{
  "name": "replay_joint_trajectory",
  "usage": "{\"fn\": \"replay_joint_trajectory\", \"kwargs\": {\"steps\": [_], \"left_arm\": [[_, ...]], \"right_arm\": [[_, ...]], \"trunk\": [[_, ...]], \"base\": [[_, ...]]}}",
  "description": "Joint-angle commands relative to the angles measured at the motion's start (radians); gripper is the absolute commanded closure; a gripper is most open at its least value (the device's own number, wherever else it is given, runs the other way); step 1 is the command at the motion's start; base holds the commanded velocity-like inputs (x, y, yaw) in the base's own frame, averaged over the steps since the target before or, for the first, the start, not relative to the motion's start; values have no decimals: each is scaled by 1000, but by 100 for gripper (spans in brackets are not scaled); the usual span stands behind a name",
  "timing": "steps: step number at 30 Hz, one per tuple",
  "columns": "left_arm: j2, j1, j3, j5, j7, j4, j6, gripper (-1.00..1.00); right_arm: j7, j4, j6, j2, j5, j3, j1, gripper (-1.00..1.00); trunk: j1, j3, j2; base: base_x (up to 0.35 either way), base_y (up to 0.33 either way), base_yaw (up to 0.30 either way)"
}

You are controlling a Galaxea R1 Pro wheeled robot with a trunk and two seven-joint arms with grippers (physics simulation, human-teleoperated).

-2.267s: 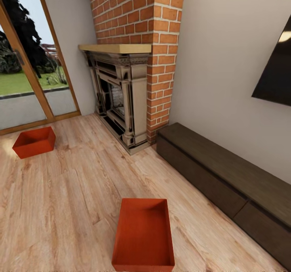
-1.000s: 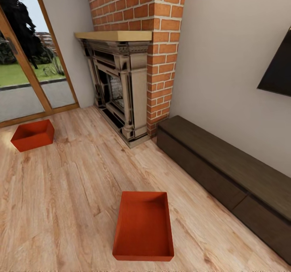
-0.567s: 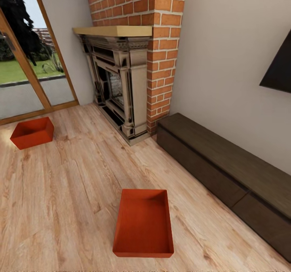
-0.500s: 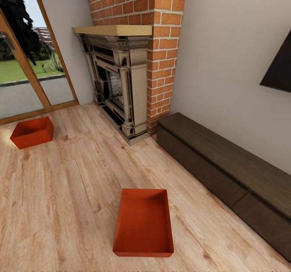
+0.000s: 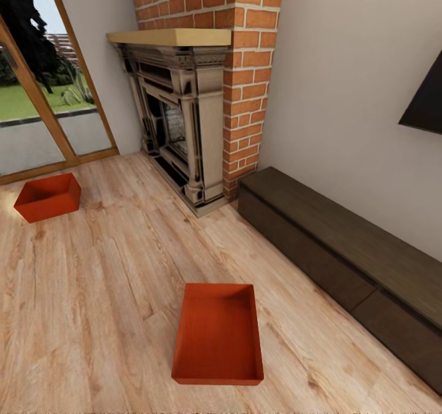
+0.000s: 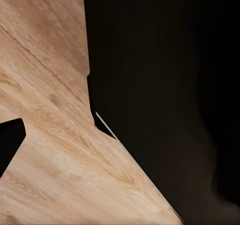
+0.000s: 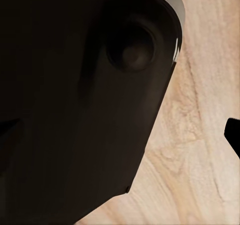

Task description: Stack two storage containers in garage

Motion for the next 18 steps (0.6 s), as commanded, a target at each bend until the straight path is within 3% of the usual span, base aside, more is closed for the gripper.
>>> {"fn": "replay_joint_trajectory", "kwargs": {"steps": [1,18], "left_arm": [[0,0,0,0,1,-1,-2,-100],[0,0,-1,0,1,-1,-2,-100]], "right_arm": [[6,3,-6,0,-11,7,-1,-100],[6,3,-6,0,-11,7,-1,-100]], "trunk": [[0,-2,0],[0,-30,0]], "base": [[0,0,0],[0,0,0]]}}
